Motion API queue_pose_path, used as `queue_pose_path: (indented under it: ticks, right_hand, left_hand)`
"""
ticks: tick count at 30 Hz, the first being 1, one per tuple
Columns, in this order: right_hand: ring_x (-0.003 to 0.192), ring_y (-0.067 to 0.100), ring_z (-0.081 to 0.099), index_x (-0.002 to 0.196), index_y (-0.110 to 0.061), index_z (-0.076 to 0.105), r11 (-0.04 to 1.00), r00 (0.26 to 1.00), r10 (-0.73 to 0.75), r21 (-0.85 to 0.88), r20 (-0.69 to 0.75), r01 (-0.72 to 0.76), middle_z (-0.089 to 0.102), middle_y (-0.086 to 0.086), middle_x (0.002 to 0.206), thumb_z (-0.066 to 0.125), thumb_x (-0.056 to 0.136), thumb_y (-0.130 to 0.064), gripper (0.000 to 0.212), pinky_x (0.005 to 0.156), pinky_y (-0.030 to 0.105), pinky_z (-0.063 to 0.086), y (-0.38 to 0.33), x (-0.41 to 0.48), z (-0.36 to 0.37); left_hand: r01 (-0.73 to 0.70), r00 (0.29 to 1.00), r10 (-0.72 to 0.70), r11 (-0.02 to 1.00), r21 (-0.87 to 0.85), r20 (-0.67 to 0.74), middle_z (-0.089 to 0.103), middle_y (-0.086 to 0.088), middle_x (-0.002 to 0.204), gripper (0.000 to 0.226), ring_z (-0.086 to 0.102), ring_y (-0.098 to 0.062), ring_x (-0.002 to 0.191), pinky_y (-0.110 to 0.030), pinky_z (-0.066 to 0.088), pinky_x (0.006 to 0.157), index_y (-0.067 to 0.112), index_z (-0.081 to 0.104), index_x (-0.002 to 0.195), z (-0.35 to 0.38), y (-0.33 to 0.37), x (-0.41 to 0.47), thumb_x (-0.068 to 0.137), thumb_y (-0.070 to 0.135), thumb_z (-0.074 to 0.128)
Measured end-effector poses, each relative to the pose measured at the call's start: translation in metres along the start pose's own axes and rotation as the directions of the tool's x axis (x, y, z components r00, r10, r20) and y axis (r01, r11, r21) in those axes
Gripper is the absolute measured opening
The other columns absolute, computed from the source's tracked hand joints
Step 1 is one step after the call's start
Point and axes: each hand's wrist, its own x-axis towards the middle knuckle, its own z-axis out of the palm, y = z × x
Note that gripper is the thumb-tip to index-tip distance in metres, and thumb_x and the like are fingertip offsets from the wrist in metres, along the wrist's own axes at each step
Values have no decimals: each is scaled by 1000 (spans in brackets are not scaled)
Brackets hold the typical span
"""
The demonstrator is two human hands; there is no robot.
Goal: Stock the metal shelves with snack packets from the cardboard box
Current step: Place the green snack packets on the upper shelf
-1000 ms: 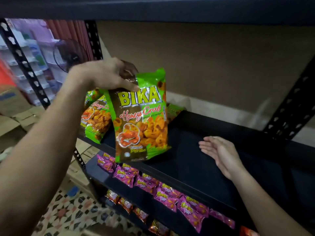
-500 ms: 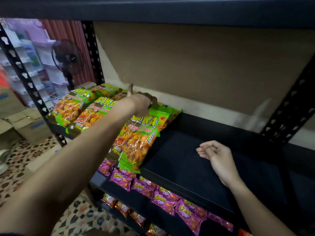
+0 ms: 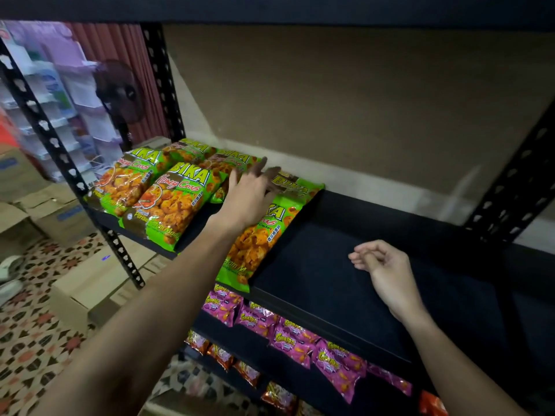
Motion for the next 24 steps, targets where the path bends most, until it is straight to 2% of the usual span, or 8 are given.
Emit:
queue_pose_path:
  ticks: [3, 5, 7, 10, 13, 16, 21, 24]
  right_hand:
    - [88, 19, 71, 87, -13, 70, 997, 999, 22, -78, -27, -24, 74, 2, 83, 55, 95, -1, 21, 83, 33, 57, -4, 1, 7]
    - [88, 16, 69, 85, -21, 70, 990, 1000, 10, -143, -15, -12, 73, -3, 84, 60, 93, -11, 16, 87, 38, 56, -10, 6, 21]
    - [86, 15, 69, 88, -23, 69, 986, 998, 28, -164, 62, -18, 73, -4, 85, 63, 94, -27, 9, 87, 39, 55, -22, 9, 42]
    - [74, 14, 67, 94, -17, 68, 983, 980, 141, -137, 141, -122, 73, 0, 85, 60, 97, -39, 24, 72, 28, 53, -45, 16, 79]
    - [63, 13, 61, 84, -13, 67, 978, 969, 201, -94, 146, -189, 73, 4, 80, 60, 98, -34, 26, 58, 21, 46, -59, 23, 110]
    - [57, 13, 56, 76, -10, 68, 979, 971, 203, -55, 126, -198, 69, 3, 70, 62, 98, -21, 25, 57, 22, 48, -65, 31, 125]
    - [56, 12, 55, 77, -10, 71, 976, 970, 217, -7, 111, -218, 68, 2, 67, 64, 95, -16, 20, 58, 22, 47, -69, 37, 127]
    - [58, 13, 55, 79, -9, 72, 970, 964, 239, 7, 120, -242, 69, 3, 69, 66, 94, -16, 18, 61, 23, 49, -66, 39, 125]
  left_hand:
    - [55, 995, -58, 997, -45, -75, 46, -8, 144, 44, 40, -27, 137, -48, 14, 119, 16, 46, 140, -9, -3, -33, 101, 37, 45]
    - [84, 994, -86, 996, -32, -72, 48, -6, 144, 45, 42, -25, 135, -47, 18, 118, 14, 50, 136, -12, -8, -56, 102, 42, 42]
    - [134, 991, -134, 991, -9, -7, 46, -3, 148, 50, 41, -21, 137, -46, 14, 119, 17, 52, 136, -8, -13, -72, 101, 49, 38]
    - [162, 978, -163, 987, 20, 132, 37, -1, 156, 71, 29, -18, 145, -47, 8, 121, 22, 45, 145, -3, -17, -83, 94, 67, 26]
    - [168, 964, -163, 986, -7, 211, 20, 1, 163, 88, 16, -18, 150, -47, 6, 122, 26, 29, 154, 2, -17, -92, 84, 78, 14]
    - [192, 961, -185, 981, -15, 204, 10, 2, 164, 97, 12, -18, 151, -50, 11, 122, 31, 21, 155, 4, -19, -94, 76, 86, 11]
    - [196, 966, -187, 980, -35, 179, 4, 3, 165, 88, 8, -18, 152, -55, 17, 119, 35, 17, 156, 4, -24, -88, 83, 83, 30]
    - [215, 959, -208, 976, -19, 193, 1, 5, 165, 91, 6, -17, 152, -59, 18, 117, 39, 9, 156, 5, -25, -84, 81, 84, 35]
